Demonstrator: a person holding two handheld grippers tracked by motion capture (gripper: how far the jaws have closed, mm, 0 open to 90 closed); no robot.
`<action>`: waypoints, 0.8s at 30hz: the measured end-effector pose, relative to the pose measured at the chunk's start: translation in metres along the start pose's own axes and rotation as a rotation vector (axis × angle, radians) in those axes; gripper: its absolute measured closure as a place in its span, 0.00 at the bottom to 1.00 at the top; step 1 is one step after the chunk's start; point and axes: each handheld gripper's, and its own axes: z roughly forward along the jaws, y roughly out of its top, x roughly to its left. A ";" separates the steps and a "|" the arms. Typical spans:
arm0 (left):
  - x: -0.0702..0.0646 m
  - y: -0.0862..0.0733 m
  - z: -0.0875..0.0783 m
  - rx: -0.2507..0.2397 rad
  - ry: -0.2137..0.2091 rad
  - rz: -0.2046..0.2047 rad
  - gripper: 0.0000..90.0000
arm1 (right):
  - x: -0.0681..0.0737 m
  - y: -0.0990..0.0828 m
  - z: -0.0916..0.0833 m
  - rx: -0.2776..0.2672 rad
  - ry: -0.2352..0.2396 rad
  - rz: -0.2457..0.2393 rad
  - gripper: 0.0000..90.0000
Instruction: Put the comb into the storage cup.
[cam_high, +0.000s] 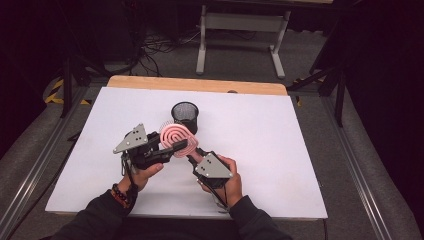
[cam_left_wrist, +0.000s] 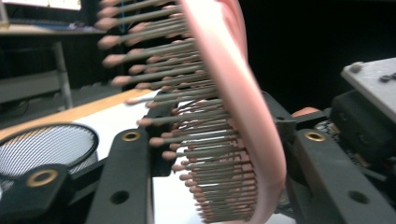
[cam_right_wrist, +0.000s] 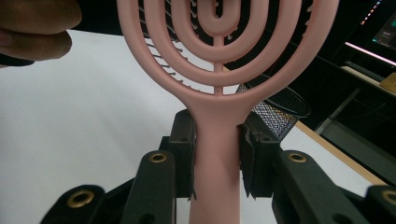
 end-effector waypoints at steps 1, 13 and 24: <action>-0.001 0.001 0.000 0.000 -0.009 0.003 0.67 | 0.000 0.001 -0.001 -0.007 0.001 0.006 0.77; -0.008 0.007 0.001 -0.015 -0.009 0.044 0.69 | -0.004 0.004 -0.005 -0.032 0.027 0.018 0.74; 0.003 0.006 -0.012 -0.004 0.039 0.048 0.69 | -0.005 0.005 -0.010 -0.044 0.085 0.017 0.66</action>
